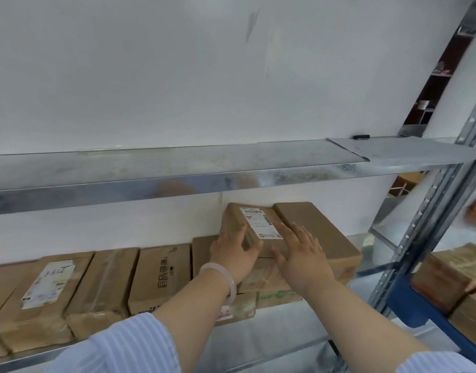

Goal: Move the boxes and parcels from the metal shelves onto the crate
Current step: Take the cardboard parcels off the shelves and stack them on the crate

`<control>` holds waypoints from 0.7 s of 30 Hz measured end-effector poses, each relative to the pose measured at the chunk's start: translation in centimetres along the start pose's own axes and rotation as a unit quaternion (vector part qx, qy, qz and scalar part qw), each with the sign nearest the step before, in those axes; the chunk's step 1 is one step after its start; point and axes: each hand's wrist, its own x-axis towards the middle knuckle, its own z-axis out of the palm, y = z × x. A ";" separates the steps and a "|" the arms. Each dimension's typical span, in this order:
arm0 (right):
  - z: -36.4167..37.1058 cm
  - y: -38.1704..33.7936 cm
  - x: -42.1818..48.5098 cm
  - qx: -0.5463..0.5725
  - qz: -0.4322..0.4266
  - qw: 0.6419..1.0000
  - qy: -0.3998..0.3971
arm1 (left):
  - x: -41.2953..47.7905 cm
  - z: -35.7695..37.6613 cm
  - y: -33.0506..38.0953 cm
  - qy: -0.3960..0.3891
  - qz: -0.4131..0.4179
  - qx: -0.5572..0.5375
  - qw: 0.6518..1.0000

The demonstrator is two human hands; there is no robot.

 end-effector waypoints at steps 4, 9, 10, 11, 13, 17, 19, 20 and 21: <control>0.1 0.4 1.4 0.014 -0.004 1.000 -0.002 | 2.7 1.0 0.3 -0.023 -0.041 -0.020 0.999; 0.2 1.1 2.9 0.025 0.023 0.999 -0.010 | 3.4 1.3 -0.8 -0.038 -0.057 -0.165 0.984; 0.2 1.1 3.1 0.033 0.030 0.999 -0.018 | 3.3 1.1 -1.1 -0.036 -0.055 -0.187 0.980; 0.2 0.9 3.4 0.044 0.038 0.998 -0.025 | 3.3 1.0 -1.3 -0.035 -0.053 -0.203 0.977; 0.1 0.5 3.9 0.074 0.052 0.995 -0.043 | 3.0 0.7 -1.8 -0.035 -0.053 -0.235 0.970; 0.3 -0.4 4.4 0.118 0.054 0.988 -0.087 | 1.9 0.3 -2.5 -0.022 -0.052 -0.282 0.958; 0.5 -0.9 4.5 0.133 0.041 0.986 -0.094 | 1.3 -0.3 -2.9 -0.010 -0.059 -0.302 0.951; 0.6 -1.2 4.5 0.142 0.032 0.985 -0.096 | 0.9 -0.6 -3.2 0.001 -0.059 -0.305 0.950; 0.7 -1.5 4.6 0.152 0.025 0.983 -0.103 | 0.4 -1.0 -3.5 0.014 -0.055 -0.307 0.950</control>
